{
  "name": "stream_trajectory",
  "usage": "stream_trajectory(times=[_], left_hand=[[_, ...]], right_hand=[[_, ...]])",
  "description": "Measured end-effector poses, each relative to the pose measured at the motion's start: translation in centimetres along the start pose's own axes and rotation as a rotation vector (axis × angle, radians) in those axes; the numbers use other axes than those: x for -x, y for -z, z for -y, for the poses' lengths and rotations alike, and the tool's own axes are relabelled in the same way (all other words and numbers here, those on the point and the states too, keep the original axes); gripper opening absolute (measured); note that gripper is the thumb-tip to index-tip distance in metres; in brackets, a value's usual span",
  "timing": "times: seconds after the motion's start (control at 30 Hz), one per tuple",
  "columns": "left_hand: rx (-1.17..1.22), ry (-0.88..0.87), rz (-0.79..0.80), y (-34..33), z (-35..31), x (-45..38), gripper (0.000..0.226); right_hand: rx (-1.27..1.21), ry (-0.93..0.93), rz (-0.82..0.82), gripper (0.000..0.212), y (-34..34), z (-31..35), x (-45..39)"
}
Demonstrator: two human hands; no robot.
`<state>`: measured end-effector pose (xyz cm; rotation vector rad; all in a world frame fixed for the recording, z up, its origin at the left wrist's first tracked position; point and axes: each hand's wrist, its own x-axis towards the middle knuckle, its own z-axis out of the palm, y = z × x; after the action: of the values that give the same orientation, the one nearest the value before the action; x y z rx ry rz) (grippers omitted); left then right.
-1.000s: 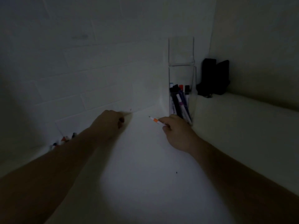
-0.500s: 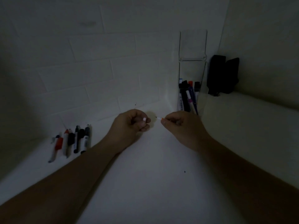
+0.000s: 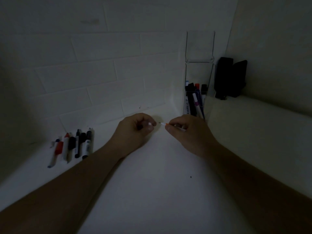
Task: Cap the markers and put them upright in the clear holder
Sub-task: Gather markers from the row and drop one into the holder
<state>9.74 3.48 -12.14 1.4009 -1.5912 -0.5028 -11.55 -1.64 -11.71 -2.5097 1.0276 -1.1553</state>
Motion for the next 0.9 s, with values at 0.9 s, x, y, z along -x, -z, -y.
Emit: stream_trajectory(times=[0.9], left_hand=[[0.149,-0.022,0.156,0.14,0.47,-0.11,0.016]], right_hand=[[0.081,0.096,0.053,0.033,-0.22,-0.32,-0.05]])
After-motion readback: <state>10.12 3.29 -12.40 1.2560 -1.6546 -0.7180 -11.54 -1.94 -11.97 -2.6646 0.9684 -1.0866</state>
